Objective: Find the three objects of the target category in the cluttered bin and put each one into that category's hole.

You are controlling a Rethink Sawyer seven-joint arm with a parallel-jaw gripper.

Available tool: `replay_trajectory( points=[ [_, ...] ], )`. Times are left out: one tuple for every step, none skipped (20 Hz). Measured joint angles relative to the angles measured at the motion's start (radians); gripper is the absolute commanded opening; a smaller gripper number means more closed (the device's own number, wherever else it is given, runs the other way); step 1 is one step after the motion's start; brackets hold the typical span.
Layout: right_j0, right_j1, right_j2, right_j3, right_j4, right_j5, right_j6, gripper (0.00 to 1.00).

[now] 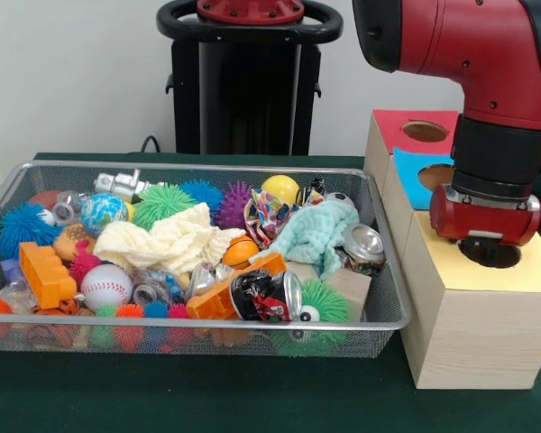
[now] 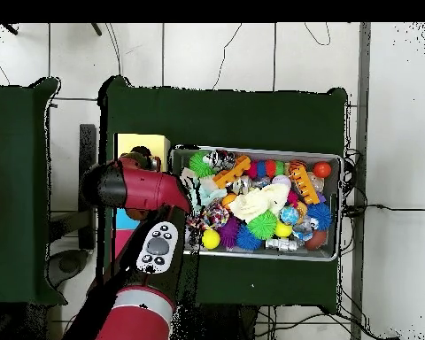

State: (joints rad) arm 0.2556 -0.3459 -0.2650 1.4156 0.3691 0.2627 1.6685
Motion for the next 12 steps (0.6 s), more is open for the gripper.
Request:
replay_trajectory(
  points=[
    [0.000,0.000,0.000,0.000,0.000,0.000,0.000,0.00],
    [-0.001,-0.001,0.001,0.001,0.000,0.000,0.000,0.00],
    [-0.002,-0.001,0.002,0.001,0.000,0.000,0.000,0.00],
    [-0.004,-0.002,0.004,0.003,0.000,0.000,0.000,0.00],
    [-0.014,-0.008,0.013,0.011,0.000,0.000,0.000,0.00],
    [-0.018,-0.011,0.017,0.015,0.000,0.000,0.000,0.00],
    [-0.022,-0.014,0.020,0.018,0.000,0.000,0.000,0.00],
    [-0.029,-0.020,0.028,0.024,0.000,0.000,0.000,0.00],
    [-0.036,-0.026,0.036,0.030,0.000,0.000,0.000,0.00],
    [-0.045,-0.035,0.048,0.040,0.000,0.000,0.000,0.00],
    [-0.048,-0.039,0.052,0.043,-0.001,0.000,0.000,0.00],
    [-0.051,-0.043,0.057,0.047,-0.001,0.000,0.000,0.00]
  ],
)
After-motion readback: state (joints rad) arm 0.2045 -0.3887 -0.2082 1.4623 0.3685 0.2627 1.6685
